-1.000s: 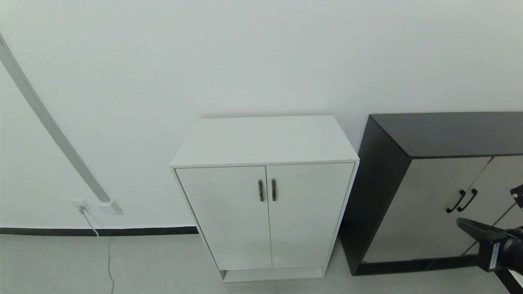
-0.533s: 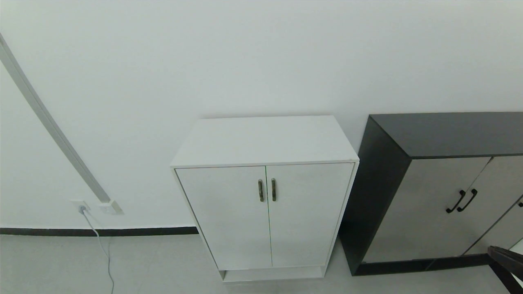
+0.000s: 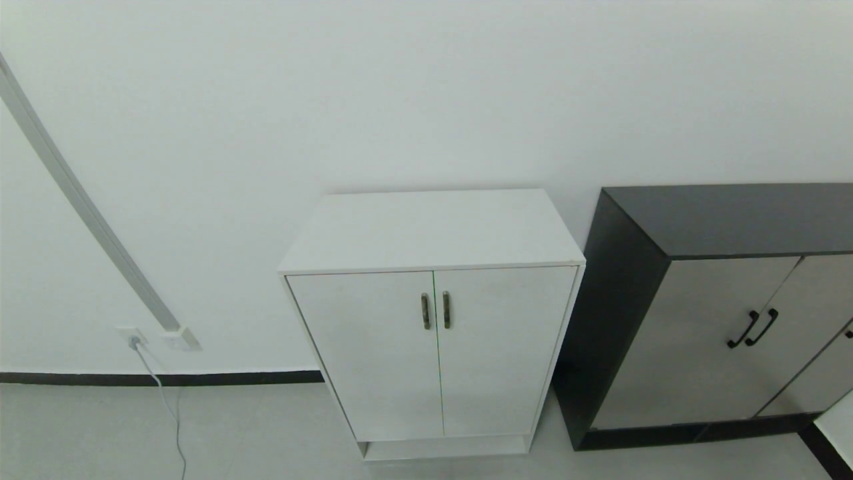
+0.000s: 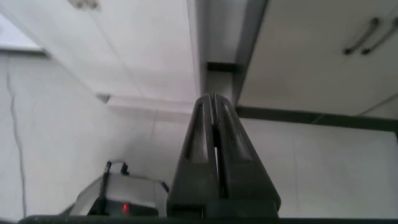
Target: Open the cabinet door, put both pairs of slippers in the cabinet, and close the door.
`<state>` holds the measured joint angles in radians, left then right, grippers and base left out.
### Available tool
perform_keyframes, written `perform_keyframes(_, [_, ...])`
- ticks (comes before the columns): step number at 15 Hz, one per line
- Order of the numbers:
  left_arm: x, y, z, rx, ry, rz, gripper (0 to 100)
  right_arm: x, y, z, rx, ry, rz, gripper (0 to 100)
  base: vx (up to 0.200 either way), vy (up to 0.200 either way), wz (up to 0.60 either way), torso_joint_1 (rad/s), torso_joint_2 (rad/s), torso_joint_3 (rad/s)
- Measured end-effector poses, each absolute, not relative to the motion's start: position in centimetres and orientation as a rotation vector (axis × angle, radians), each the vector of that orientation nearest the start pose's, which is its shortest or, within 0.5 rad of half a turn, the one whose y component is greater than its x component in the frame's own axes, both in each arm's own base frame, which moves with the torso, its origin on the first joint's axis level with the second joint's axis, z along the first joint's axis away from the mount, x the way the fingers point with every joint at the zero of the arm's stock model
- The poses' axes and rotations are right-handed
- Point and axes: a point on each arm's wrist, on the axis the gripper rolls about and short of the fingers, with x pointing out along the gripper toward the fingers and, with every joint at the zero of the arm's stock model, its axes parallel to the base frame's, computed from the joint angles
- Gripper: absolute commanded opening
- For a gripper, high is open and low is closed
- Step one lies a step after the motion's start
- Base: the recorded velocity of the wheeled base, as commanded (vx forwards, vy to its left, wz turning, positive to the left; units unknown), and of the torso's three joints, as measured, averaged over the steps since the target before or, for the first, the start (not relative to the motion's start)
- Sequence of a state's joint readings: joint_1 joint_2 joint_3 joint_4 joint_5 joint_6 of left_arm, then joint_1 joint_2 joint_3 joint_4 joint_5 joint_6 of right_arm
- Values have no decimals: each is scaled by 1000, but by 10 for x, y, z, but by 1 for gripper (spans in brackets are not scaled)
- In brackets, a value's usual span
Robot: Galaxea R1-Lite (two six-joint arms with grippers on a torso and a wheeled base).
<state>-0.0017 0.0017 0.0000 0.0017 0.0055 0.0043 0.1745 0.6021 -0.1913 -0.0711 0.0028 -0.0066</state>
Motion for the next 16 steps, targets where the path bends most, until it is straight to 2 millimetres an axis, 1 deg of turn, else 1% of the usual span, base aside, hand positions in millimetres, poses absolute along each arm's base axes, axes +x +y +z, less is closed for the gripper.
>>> perform_keyframes(2, [-23,0,75,5,3,4,0,30,6,129,-32,344,202,0,0,0,0,0,0,0])
perform_keyframes(5, [-23,0,75,5,3,4,0,21,5,116,-30,346,213,0,0,0,0,0,0,0])
perform_keyframes(11, [-23,0,75,5,3,4,0,12,4,88,-32,396,242,0,0,0,0,0,0,0])
perform_keyframes(16, [-23,0,75,6,3,4,0,9,3,82,-41,390,281,0,0,0,0,0,0,0])
